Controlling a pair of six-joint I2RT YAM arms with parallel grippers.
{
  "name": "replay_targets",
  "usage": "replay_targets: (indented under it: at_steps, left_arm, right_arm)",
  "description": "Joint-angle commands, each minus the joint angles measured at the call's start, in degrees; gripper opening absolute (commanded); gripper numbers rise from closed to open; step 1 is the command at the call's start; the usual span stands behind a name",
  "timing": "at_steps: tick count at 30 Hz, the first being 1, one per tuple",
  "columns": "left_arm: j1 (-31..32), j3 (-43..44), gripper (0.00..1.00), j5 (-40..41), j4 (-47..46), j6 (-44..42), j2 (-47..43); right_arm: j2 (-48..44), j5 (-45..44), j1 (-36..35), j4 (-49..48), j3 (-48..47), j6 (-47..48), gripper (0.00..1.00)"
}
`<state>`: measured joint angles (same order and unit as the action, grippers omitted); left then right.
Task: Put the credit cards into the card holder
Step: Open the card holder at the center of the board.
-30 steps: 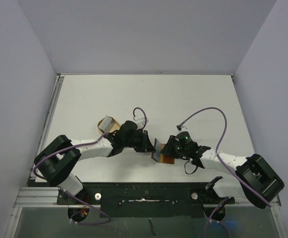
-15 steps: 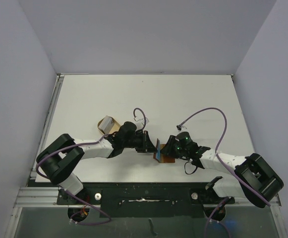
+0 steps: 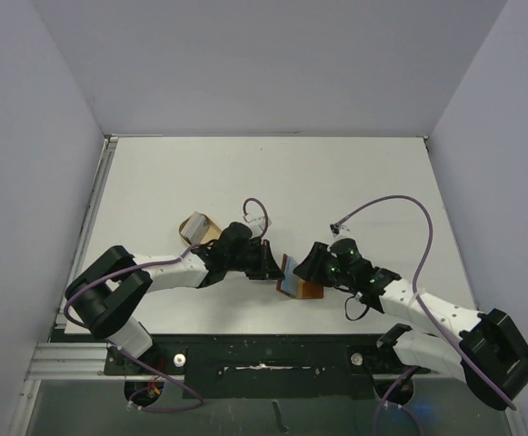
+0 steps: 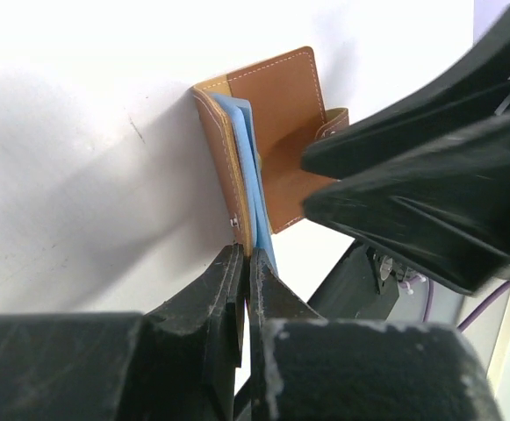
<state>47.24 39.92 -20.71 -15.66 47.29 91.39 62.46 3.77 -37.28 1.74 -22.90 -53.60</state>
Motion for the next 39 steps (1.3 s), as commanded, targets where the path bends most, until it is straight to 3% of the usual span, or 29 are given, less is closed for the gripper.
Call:
replay_targets:
  at_steps: [1,6,17,38,39]
  left_arm:
    - [0.08,3.12,0.0,1.88,1.59,-1.85,-2.31]
    - [0.12,3.27,0.0,2.08,1.6,-1.42,-2.16]
    - [0.22,2.99,0.0,2.07,1.52,-1.32,-2.71]
    - [0.16,2.74,0.0,2.07,1.62,-1.32,-2.65]
    - [0.13,2.76,0.06,2.0,1.68,-1.3,-2.55]
  right_arm:
    - [-4.06,-0.85,-0.76,1.34,-3.01,-0.99,0.45]
    - [-2.23,-0.06,-1.75,0.82,-3.78,-1.36,0.54]
    - [4.24,-0.21,-2.89,-1.74,-6.11,-0.85,0.61]
    - [6.57,-6.29,-2.87,1.87,-4.59,-0.18,0.54]
    - [6.54,-6.39,-2.9,1.85,-4.49,-0.26,0.54]
